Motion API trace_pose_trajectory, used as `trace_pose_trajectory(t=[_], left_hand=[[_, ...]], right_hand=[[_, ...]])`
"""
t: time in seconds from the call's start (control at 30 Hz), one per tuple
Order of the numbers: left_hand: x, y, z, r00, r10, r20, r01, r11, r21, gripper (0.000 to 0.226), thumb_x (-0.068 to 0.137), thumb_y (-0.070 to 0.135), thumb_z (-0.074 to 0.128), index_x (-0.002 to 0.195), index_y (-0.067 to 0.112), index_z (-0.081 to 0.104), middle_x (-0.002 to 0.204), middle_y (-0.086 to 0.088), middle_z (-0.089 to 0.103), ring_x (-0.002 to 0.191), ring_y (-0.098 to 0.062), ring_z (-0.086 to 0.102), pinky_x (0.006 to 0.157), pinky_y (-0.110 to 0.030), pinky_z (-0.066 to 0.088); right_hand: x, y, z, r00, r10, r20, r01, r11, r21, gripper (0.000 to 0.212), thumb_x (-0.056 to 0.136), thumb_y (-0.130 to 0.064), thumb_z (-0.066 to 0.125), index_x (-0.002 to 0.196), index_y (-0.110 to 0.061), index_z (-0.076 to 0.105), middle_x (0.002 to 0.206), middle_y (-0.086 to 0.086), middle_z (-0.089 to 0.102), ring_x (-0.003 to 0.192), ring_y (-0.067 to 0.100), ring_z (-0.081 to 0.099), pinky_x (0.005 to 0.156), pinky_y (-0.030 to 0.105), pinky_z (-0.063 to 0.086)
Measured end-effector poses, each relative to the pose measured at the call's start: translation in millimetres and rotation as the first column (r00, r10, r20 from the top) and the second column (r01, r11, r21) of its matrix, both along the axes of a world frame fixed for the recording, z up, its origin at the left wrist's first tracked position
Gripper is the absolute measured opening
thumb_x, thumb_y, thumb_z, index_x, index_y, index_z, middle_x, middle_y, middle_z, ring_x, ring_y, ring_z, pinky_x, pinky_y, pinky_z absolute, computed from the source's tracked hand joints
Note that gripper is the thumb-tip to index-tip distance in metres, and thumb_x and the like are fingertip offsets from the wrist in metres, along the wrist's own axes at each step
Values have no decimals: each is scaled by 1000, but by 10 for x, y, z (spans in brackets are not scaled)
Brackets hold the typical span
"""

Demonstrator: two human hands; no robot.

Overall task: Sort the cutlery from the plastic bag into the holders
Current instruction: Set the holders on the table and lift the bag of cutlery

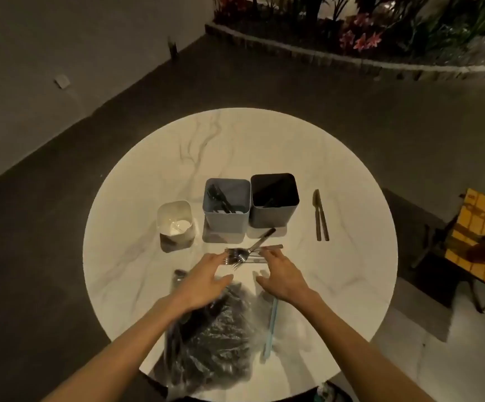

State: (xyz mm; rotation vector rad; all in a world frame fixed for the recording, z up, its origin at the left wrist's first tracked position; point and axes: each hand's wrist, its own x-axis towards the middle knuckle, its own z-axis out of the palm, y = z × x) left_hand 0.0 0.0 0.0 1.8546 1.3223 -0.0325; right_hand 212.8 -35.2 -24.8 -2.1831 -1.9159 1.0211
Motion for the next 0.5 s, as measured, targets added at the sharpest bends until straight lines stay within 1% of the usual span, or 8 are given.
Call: trace_pose_trajectory(t=[0.07, 0.13, 0.17, 0.23, 0.3, 0.37, 0.43, 0.5], left_hand=[[35, -4, -189, 999, 39, 22, -38, 999, -26, 61, 100, 37, 58, 155, 23, 35, 153, -5, 39, 141, -21, 41, 118, -35, 32], [50, -60, -353, 995, 95, 0, -95, 995, -38, 54, 99, 37, 59, 150, 24, 44, 147, -4, 46, 135, -20, 47, 116, -36, 36], [61, -85, -457, 993, 113, -17, -114, 993, -35, 50, 99, 37, 59, 146, 23, 49, 143, -3, 50, 131, -19, 50, 113, -34, 38], [83, -117, -566, 991, 131, -35, -132, 991, -32, 40, 99, 34, 60, 137, 21, 58, 134, -2, 58, 121, -16, 55, 105, -23, 39], [105, -122, -650, 988, 150, -35, -151, 988, -30, 32, 99, 30, 60, 129, 20, 65, 127, -2, 65, 114, -14, 58, 100, -20, 39], [118, -121, -723, 981, 188, -40, -189, 981, -34, 27, 98, 28, 60, 123, 21, 69, 120, 0, 69, 109, -12, 61, 102, -25, 44], [121, -162, -772, 973, 227, -38, -228, 973, -35, 24, 97, 27, 61, 118, 23, 71, 117, 2, 70, 108, -12, 61, 103, -34, 47], [133, -189, -761, 965, 261, -42, -262, 964, -34, 23, 97, 28, 60, 118, 23, 71, 118, 3, 68, 110, -13, 59, 104, -35, 46]], right_hand=[[20, 120, -158, 999, 35, 12, -35, 999, -20, 64, 93, -31, 63, 150, -19, 38, 155, 6, 36, 131, 30, 49, 102, 42, 48], [34, 238, -309, 993, 100, 55, -97, 993, -61, 67, 90, -25, 66, 150, -18, 37, 154, 7, 36, 130, 32, 48, 100, 43, 48], [25, 307, -402, 989, 127, 74, -122, 990, -70, 69, 88, -22, 67, 150, -18, 36, 154, 7, 35, 131, 33, 47, 99, 44, 48], [0, 416, -555, 981, 167, 95, -163, 985, -53, 73, 86, -17, 68, 151, -17, 34, 154, 6, 33, 131, 33, 46, 96, 45, 49], [-10, 545, -726, 975, 207, 86, -207, 978, -12, 77, 84, -15, 71, 151, -16, 32, 153, 7, 34, 129, 33, 47, 97, 45, 50], [-6, 657, -875, 974, 222, 54, -223, 975, 17, 78, 81, -15, 76, 147, -17, 35, 148, 8, 39, 126, 32, 49, 98, 44, 52], [-16, 703, -996, 969, 239, 68, -240, 971, 9, 75, 79, -18, 79, 142, -18, 38, 143, 7, 41, 123, 31, 50, 96, 43, 54], [-40, 725, -1063, 959, 261, 107, -263, 965, 9, 64, 82, -21, 78, 136, -17, 44, 137, 7, 43, 119, 29, 52, 92, 43, 56]])
